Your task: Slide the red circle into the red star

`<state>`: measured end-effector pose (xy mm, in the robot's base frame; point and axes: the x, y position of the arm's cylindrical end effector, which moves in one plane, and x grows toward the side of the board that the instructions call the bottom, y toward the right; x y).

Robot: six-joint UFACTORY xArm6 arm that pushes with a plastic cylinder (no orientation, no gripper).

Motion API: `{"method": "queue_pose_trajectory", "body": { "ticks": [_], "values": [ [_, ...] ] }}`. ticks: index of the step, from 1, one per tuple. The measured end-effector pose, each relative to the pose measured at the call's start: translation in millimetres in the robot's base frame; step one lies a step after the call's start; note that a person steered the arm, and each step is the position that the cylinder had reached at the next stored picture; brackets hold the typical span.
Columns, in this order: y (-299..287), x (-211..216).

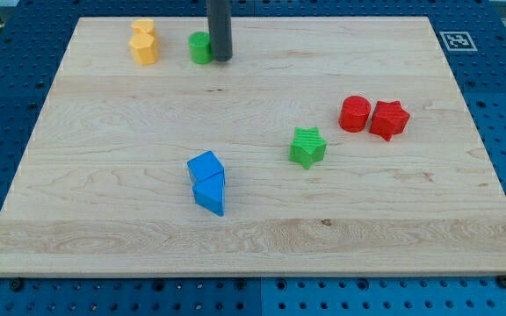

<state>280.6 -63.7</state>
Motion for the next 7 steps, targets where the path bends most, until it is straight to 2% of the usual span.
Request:
{"method": "queue_pose_trajectory", "body": {
  "ticks": [2,3,6,7],
  "values": [
    [-44.1,-13.8],
    [-12.9,-2.1],
    [127.7,129.5],
    [183.9,135.6]
  ]
}}
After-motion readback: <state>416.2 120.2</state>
